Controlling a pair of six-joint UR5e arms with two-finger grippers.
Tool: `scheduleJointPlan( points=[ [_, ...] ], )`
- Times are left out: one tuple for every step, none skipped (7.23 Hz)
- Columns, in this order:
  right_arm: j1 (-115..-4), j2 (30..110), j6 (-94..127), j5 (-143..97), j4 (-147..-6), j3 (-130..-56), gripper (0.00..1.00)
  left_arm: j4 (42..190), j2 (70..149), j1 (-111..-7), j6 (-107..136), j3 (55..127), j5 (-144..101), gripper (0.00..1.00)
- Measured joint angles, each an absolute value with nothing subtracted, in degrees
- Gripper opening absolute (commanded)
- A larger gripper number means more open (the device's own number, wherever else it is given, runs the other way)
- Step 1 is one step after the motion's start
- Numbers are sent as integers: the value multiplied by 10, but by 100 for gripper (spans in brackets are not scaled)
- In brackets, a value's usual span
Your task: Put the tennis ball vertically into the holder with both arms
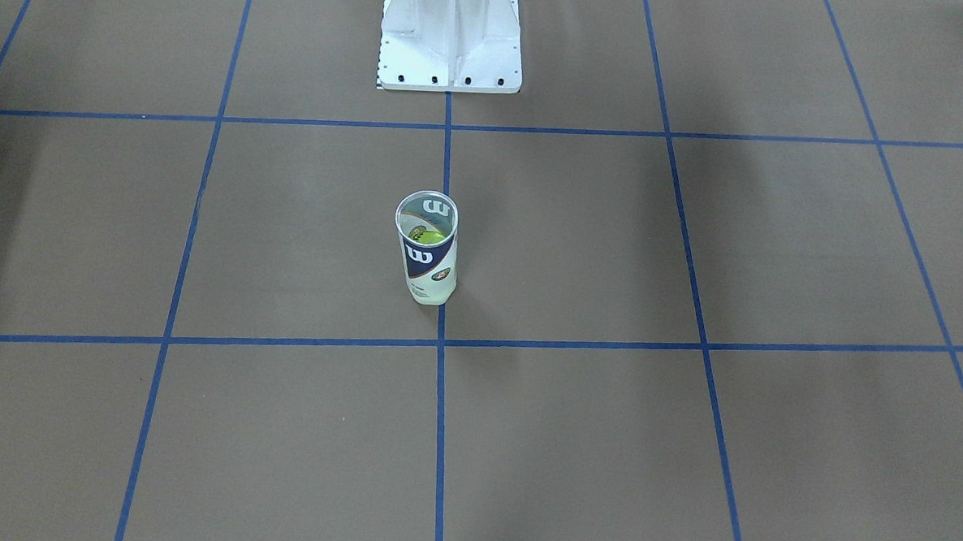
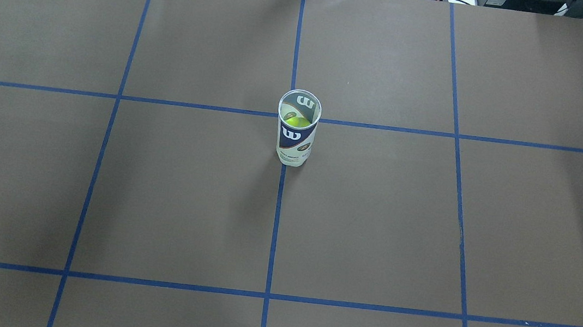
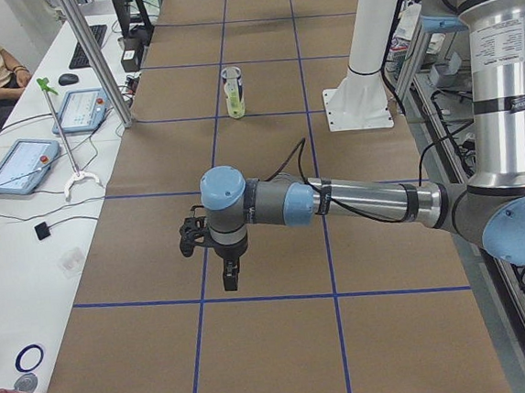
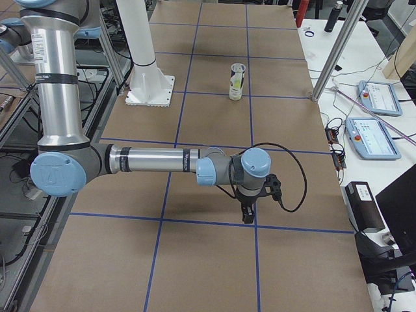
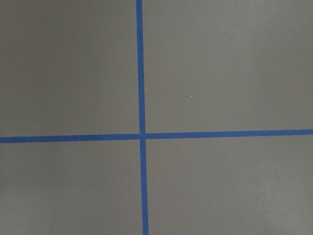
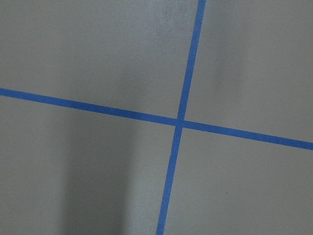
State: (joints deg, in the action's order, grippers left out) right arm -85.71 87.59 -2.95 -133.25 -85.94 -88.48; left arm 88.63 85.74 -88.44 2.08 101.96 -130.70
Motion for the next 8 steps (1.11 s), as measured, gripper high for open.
scheduleJointPlan(
  points=[
    [-857, 876, -29, -1332, -860, -885, 99, 882, 856, -886, 4, 1018, -1307, 99],
    [-857, 877, -29, -1332, -859, -884, 99, 883, 849, -887, -5, 1018, -1309, 99],
    [-857, 877, -29, -1332, -859, -884, 99, 887, 840, -888, -9, 1019, -1311, 99],
    [-857, 878, -30, -1332, -859, -884, 99, 891, 836, -889, -11, 1020, -1311, 99],
    [-857, 878, -30, -1332, -859, -884, 99, 893, 833, -890, -11, 1019, -1311, 99],
    [-857, 878, -31, -1332, -859, -883, 99, 894, 829, -890, -10, 1017, -1312, 99],
    [-857, 879, -31, -1332, -859, -883, 99, 893, 827, -890, -7, 1016, -1312, 99],
    [-857, 879, -31, -1331, -859, -883, 99, 893, 826, -891, -6, 1018, -1312, 99]
  ],
)
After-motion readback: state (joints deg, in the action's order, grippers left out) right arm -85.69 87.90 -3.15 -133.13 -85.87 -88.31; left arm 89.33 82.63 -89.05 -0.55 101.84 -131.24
